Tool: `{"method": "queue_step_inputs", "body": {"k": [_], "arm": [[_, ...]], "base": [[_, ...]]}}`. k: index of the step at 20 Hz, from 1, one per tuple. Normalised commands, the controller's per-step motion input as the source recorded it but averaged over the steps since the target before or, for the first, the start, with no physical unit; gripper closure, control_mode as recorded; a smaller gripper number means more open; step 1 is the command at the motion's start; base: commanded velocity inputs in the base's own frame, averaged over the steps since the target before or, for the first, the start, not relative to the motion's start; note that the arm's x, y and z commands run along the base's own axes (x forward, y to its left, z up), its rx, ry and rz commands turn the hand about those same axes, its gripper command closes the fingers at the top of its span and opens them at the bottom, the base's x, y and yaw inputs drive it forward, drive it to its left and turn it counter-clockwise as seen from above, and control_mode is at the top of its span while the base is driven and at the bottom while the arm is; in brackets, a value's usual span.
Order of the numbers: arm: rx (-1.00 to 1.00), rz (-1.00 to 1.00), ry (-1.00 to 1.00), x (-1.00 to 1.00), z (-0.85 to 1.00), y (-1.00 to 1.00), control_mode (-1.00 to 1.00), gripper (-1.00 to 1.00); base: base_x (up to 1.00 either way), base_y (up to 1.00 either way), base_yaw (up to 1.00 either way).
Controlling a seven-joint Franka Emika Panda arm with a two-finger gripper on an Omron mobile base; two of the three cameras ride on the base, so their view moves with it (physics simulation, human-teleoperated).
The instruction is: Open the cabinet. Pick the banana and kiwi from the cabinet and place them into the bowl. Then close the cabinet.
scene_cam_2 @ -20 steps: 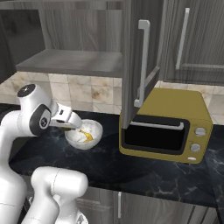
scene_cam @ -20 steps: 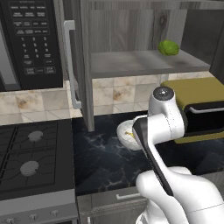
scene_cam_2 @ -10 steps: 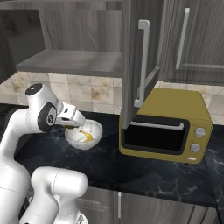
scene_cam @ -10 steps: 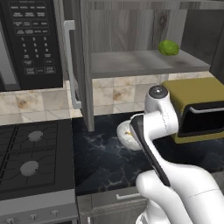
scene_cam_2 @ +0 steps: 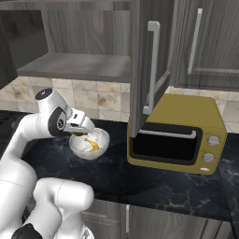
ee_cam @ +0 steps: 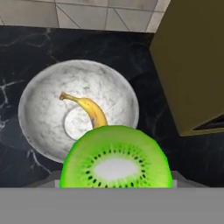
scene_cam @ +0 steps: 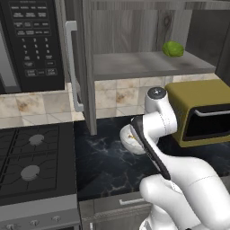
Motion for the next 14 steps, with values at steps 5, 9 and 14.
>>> {"method": "queue_step_inputs", "body": {"k": [5, 9, 14], "arm": [[0.00, 0.00, 0.03, 0.08, -0.33, 0.04, -1.00, 1.00], [0.00, 0.00, 0.02, 0.16, -0.28, 0.03, -1.00, 1.00], [0.00, 0.00, 0.02, 0.20, -0.18, 0.00, -1.00, 1.00]], "base": [[0.00, 0.00, 0.00], [0.00, 0.00, 0.00], [0.00, 0.00, 0.00]]}}
